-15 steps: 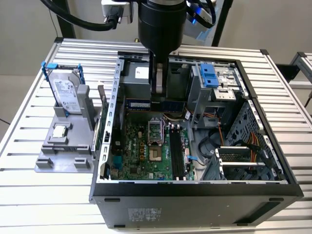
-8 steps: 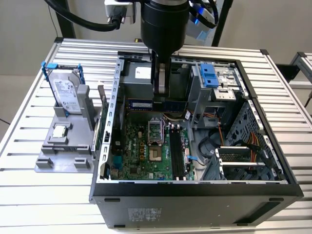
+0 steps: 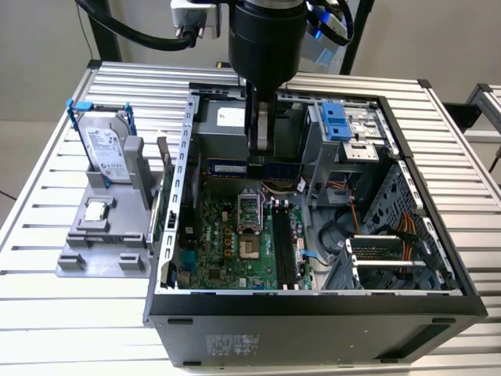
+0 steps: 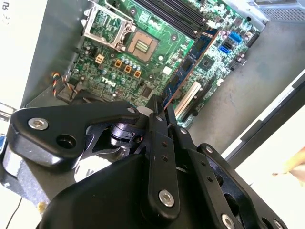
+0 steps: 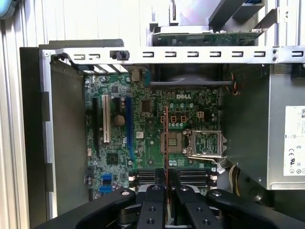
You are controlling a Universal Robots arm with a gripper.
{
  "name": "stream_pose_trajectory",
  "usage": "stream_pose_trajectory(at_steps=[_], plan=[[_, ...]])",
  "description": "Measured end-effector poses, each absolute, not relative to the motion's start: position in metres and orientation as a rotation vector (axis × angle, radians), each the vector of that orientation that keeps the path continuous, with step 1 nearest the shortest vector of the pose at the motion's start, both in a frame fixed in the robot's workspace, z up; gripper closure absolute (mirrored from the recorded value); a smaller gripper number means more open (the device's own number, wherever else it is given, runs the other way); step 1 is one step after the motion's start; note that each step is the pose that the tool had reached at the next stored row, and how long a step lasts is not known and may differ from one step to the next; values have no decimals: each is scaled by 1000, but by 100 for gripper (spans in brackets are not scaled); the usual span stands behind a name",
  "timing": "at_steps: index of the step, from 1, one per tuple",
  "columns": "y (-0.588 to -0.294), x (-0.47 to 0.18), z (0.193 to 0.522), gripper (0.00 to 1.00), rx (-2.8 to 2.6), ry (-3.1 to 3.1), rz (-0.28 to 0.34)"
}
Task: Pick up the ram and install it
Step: 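Pick up the ram and move it above insertion slot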
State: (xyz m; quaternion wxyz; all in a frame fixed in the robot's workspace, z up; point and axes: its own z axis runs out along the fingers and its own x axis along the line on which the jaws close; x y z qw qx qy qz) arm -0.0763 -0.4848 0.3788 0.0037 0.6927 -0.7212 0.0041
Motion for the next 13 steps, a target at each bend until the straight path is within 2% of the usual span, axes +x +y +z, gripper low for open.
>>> stream_pose_trajectory(at_steps=[13], plan=[[-485,-67,379,100,2171,-2260,13]])
